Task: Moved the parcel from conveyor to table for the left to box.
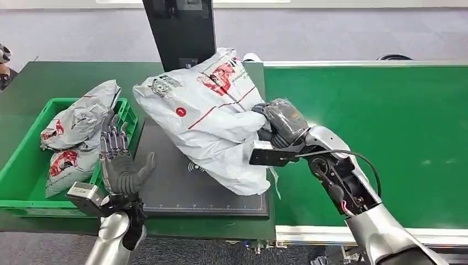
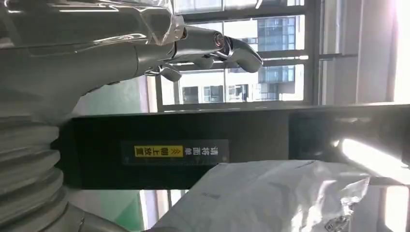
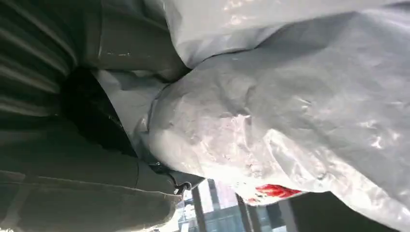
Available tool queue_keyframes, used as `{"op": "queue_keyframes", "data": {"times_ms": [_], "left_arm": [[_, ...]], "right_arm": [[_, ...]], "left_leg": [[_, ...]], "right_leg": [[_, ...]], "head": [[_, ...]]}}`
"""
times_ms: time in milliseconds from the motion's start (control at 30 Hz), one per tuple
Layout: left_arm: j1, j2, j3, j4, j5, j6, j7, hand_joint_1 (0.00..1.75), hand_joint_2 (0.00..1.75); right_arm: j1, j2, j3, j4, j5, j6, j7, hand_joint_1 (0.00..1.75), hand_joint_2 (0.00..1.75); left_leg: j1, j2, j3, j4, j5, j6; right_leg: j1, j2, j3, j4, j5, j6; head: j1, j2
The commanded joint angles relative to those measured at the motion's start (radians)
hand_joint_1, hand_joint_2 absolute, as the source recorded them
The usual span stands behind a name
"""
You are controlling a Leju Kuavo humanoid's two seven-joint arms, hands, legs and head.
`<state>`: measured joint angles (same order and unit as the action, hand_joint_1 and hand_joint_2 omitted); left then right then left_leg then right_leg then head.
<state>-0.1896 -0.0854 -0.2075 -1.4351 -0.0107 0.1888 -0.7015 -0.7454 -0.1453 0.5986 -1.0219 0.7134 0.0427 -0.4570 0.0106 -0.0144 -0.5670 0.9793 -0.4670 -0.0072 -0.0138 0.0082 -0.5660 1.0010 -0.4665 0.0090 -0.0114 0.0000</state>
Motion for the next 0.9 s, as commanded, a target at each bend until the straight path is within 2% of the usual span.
{"op": "queue_keyframes", "data": {"times_ms": [33,833,867,900], "left_arm": [[-0.023,0.017,0.011,0.055,0.001,-0.001,0.005,0.0,1.75],[-0.023,0.017,0.011,0.055,0.001,-0.001,0.005,0.0,1.75],[-0.034,0.016,0.0,0.067,0.002,-0.04,0.062,0.0,1.75],[-0.055,-0.006,0.006,0.067,-0.014,-0.048,0.087,0.0,1.75]], "right_arm": [[-0.088,0.0,0.102,0.117,-0.005,0.007,0.006,1.75,1.75],[-0.088,0.0,0.102,0.117,-0.005,0.007,0.006,1.75,1.75],[-0.16,-0.025,0.227,0.207,-0.083,0.133,-0.055,1.75,1.75],[-0.147,-0.064,0.364,0.131,-0.177,0.635,0.01,1.75,1.75]], "left_leg": [[0.0,0.003,0.0,0.0,0.0,0.0],[0.0,0.002,0.0,0.0,0.0,0.0],[0.0,0.002,0.0,0.0,0.0,0.0],[0.0,0.002,0.0,0.0,0.0,0.0]], "right_leg": [[0.0,0.001,0.0,0.0,0.0,-0.001],[0.0,0.0,-0.001,0.0,0.001,-0.001],[0.0,0.0,-0.001,0.0,0.001,-0.001],[0.0,0.0,-0.001,0.0,0.001,-0.001]], "head": [[0.0,0.0],[0.0,0.0],[0.0,0.0],[0.0,0.0]]}}
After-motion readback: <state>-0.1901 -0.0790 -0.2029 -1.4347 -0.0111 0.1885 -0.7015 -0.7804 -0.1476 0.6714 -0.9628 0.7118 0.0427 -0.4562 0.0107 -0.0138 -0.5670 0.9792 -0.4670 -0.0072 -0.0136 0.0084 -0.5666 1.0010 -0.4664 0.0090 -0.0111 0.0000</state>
